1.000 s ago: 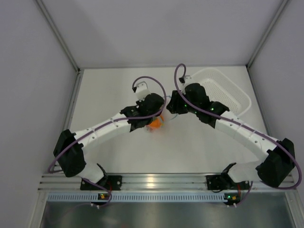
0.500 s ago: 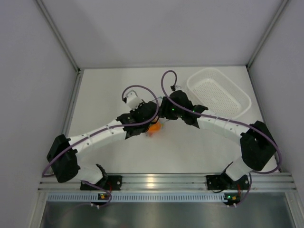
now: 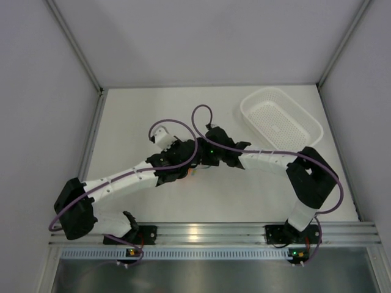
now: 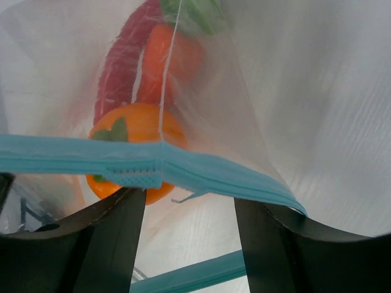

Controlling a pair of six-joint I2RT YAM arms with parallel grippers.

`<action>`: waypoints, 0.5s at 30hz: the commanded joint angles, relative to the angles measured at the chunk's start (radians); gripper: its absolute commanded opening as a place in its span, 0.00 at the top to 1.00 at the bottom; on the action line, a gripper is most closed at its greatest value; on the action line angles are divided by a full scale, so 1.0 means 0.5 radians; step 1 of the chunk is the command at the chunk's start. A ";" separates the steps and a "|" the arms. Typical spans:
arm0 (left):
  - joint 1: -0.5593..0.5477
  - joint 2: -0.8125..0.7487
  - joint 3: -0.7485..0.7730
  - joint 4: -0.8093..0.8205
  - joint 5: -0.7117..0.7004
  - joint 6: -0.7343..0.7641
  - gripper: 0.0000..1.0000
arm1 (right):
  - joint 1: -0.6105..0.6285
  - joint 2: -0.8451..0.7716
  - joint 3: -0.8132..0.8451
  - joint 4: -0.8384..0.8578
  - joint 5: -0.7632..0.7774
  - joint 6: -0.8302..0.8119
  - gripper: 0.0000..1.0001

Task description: Open the zip-top bag and remove the fake food

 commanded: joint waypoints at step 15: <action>-0.013 -0.377 0.066 0.038 0.100 0.242 1.00 | -0.217 0.164 0.846 -0.746 1.163 -0.971 0.47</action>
